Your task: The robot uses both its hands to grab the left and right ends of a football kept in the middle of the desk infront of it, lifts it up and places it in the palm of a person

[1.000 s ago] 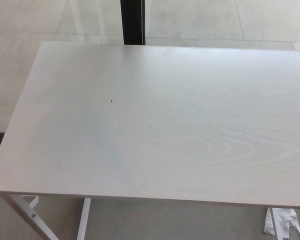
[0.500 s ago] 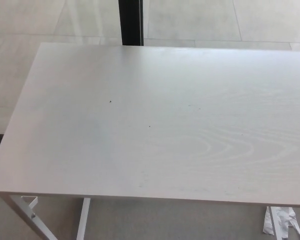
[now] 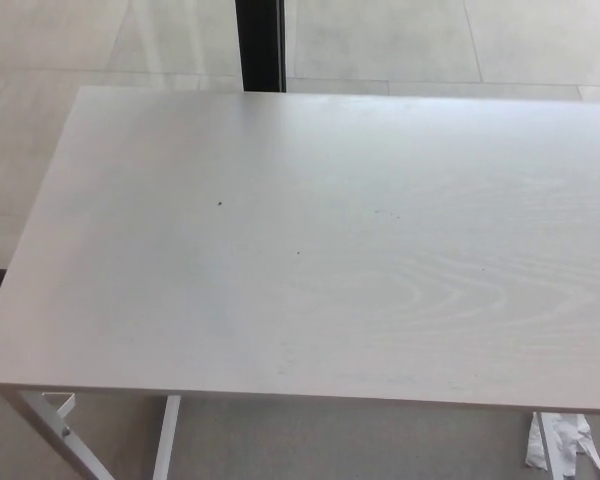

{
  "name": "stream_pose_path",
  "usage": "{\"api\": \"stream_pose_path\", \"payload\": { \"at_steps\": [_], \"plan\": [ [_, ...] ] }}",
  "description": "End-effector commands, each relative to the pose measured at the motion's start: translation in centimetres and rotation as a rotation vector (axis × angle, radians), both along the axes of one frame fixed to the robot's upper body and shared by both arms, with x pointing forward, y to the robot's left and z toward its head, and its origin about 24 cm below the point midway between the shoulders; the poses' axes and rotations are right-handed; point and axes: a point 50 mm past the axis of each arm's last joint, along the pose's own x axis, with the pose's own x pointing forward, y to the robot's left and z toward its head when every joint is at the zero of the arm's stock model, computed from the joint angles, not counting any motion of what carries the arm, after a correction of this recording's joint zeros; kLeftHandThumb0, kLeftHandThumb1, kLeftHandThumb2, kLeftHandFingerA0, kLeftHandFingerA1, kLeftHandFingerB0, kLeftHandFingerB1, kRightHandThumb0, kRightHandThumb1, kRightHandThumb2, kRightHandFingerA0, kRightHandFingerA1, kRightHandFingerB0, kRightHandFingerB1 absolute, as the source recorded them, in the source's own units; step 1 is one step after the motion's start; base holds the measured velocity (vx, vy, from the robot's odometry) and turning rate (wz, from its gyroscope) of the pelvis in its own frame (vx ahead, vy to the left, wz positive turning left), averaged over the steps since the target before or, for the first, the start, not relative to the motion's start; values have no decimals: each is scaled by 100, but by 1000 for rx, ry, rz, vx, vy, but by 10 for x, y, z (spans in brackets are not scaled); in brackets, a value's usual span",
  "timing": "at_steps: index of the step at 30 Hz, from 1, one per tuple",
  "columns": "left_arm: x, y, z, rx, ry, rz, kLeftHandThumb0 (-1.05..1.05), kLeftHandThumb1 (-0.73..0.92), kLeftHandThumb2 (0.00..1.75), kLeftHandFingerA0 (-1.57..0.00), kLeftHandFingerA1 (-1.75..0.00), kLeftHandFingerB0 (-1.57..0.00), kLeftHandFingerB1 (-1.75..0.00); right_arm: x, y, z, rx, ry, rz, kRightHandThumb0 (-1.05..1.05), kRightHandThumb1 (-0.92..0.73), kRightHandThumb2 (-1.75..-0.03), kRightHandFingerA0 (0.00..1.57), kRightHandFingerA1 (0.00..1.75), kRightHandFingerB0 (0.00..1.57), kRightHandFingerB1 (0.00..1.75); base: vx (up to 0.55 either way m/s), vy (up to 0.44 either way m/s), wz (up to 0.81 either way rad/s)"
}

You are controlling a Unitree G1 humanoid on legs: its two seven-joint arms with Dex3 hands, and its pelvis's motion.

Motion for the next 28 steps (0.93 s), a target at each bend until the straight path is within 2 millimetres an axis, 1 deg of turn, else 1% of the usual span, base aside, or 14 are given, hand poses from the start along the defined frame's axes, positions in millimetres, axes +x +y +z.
{"api": "stream_pose_path", "payload": {
  "at_steps": [1,3,4,10,11,18,19,20,21,23,24,25,26,28],
  "plan": [
    [10,5,1,45,-36,15,-66,63,64,-36,-64,-28,-45,7,-7,12,-42,-46,19,-70,-56,-90,20,55,7,40,0,0,0],
    [11,4,3,37,-46,9,-67,64,65,-35,-64,-27,-47,7,-7,12,-48,-36,25,-71,-57,-91,22,56,7,40,0,0,0],
    [10,3,3,19,-64,15,-67,52,94,-43,-71,-22,-55,6,-8,12,-48,-29,22,-71,-57,-91,22,56,8,40,0,0,0],
    [9,2,3,28,-33,2,-67,68,60,-39,-66,-30,-48,7,-10,15,-47,-33,34,-71,-57,-91,28,56,14,41,0,0,0],
    [9,1,4,42,-35,-18,-69,68,60,-41,-65,-32,-50,7,-9,16,-58,-26,64,-68,-72,-62,43,48,28,30,0,0,0],
    [15,4,8,24,-60,-9,-66,68,60,-45,-65,-29,-51,6,-9,14,-70,-64,11,-68,-64,-60,43,46,29,30,0,0,0],
    [18,4,8,32,-52,-31,-68,54,90,-47,-68,-28,-57,6,-8,13,-62,-94,-6,-63,-60,-59,44,44,30,30,0,0,0],
    [18,6,7,40,-35,-34,-72,54,90,-47,-67,-29,-57,6,-8,14,-66,-95,-3,-62,-58,-58,49,48,32,31,0,0,0],
    [18,5,7,54,-21,-63,-68,67,60,-52,-62,-39,-48,5,-8,14,-66,-99,-2,-64,-46,-80,59,59,35,45,0,0,0],
    [18,5,7,55,-19,-67,-68,67,60,-52,-62,-39,-48,5,-8,14,-66,-100,-2,-64,-46,-80,59,59,35,45,0,0,0],
    [21,6,6,60,-20,-74,-68,66,60,-53,-63,-42,-49,6,-9,15,-75,-97,1,-55,-54,-57,73,60,43,34,0,0,0],
    [21,6,7,68,-15,-81,-66,65,60,-55,-63,-45,-50,8,-9,15,-79,-87,0,-64,-46,-80,66,66,38,46,0,0,0],
    [20,6,7,72,-15,-80,-66,51,88,-51,-68,-42,-59,9,-9,15,-87,-82,2,-59,-44,-81,56,63,36,47,0,0,0],
    [23,6,5,65,-22,-75,-65,50,87,-50,-68,-41,-59,6,-10,16,-87,-89,-6,-61,-46,-82,61,60,32,45,0,0,0]
  ]
}}
